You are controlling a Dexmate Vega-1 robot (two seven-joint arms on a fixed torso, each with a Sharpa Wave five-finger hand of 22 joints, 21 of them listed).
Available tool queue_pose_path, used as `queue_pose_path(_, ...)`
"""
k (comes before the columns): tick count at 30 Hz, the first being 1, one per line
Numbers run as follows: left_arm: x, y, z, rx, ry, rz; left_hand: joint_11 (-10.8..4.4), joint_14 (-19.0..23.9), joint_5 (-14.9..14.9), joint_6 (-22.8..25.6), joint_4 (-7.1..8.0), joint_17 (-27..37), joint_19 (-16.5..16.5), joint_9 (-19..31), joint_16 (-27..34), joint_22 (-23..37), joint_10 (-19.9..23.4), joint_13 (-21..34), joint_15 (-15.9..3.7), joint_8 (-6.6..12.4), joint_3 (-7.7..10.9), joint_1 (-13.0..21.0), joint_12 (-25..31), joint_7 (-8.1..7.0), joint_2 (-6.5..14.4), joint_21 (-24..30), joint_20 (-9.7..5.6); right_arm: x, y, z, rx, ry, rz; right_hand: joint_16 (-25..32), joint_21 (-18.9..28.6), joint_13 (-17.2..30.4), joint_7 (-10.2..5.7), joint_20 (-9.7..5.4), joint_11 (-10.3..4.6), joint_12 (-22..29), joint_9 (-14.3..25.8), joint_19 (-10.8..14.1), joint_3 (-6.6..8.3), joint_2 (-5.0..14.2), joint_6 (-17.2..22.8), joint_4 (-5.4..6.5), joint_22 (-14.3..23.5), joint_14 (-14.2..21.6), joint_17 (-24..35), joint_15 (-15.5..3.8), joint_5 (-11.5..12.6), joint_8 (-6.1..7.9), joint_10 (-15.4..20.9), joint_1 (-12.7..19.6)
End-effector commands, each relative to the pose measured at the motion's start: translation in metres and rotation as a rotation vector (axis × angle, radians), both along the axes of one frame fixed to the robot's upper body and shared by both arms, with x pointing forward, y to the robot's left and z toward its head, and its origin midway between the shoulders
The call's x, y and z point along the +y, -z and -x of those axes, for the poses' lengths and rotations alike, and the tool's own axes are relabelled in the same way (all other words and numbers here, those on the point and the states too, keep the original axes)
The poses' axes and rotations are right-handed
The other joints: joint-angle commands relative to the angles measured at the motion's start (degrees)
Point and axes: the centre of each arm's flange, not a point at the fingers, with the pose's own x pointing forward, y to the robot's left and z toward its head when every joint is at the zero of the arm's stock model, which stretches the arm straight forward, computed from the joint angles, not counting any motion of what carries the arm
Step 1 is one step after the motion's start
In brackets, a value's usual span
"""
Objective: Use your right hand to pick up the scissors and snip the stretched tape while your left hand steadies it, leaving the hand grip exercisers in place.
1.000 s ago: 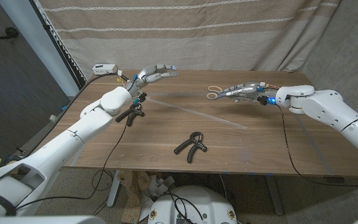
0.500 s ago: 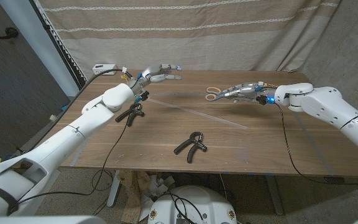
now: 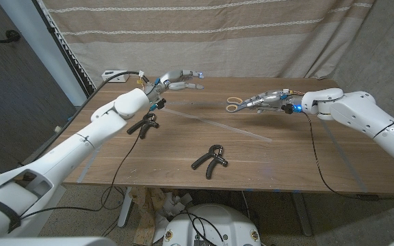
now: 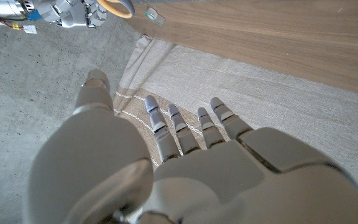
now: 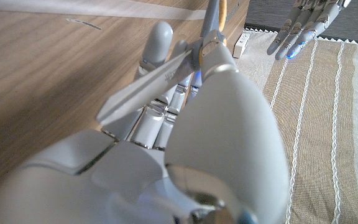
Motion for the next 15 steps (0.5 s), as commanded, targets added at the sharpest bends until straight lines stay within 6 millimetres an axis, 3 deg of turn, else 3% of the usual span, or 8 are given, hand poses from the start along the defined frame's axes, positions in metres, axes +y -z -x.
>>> queue_pose_path(1, -0.007, -0.009, 0.008, -0.007, -0.021, -0.059, 0.15, -0.38, 0.03, 0.67, 0.03, 0.18, 0.05, 0.31, -0.07, 0.16, -0.24, 0.07, -9.13, 0.20, 0.45, 0.83, 0.01, -0.05, 0.12, 0.02, -4.67, 0.001, -0.003, -0.003, 0.016, 0.009, 0.022, 0.41, 0.58, -0.07, 0.21, -2.63, 0.11, -0.44, 0.20, -0.36, 0.30, 8.90, -0.11, 0.06, -0.08, 6.03, 0.18, -5.98, 0.32, -0.12, 0.10, 9.72)
queue_pose_path(15, -0.013, -0.020, 0.016, -0.074, -0.136, -0.185, 0.14, -0.78, -0.45, 2.13, 0.32, 0.20, 0.25, 0.45, -0.01, 0.23, -0.56, 0.12, -8.77, 0.54, 1.05, 2.13, 0.05, 0.70, 0.73, 0.15, -4.75, -0.001, -0.003, -0.004, 0.028, 0.009, 0.029, 0.42, 0.97, -0.26, 0.19, -2.65, 0.13, -0.70, 0.18, -0.49, 0.37, 8.90, 0.10, 0.04, -0.45, 6.07, 0.12, -5.98, 0.31, -0.32, 0.24, 9.79)
